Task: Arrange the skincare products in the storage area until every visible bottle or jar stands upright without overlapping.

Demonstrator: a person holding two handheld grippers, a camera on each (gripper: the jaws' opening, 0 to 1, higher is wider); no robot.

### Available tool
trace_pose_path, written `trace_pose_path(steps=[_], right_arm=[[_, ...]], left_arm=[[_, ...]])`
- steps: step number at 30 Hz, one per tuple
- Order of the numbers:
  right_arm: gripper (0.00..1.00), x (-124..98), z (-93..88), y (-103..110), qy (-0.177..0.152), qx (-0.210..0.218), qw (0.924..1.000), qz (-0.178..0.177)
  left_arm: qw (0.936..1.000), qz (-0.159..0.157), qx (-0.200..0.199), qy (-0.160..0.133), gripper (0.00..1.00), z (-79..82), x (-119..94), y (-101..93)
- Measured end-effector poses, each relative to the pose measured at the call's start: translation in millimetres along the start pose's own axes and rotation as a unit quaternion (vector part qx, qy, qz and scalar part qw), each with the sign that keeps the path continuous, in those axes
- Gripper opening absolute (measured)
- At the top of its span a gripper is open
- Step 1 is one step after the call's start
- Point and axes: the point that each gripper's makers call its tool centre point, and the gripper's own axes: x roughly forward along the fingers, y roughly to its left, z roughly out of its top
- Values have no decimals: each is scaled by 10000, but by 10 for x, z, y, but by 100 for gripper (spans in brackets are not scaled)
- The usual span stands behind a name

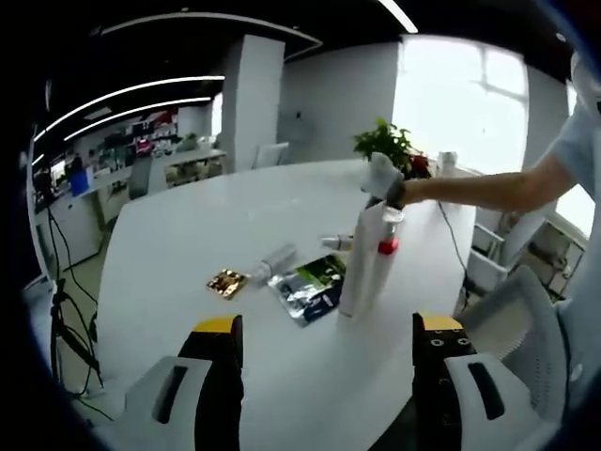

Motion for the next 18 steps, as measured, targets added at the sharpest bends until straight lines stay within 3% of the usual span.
trace_pose_path(steps=[7,11,18], right_arm=[[17,-350,115,172,-855,265,9951,-413],[17,-611,216,312,-1415,382,9871,-653],[18,-958,253,672,-1775,441,9801,-769]], left_arm=[[10000,-24,-24,9,71,-25,20,-59],[9999,-19,-65,-111,71,32,10,-97],[9996,-63,-56,-268,70,110,25,-215]])
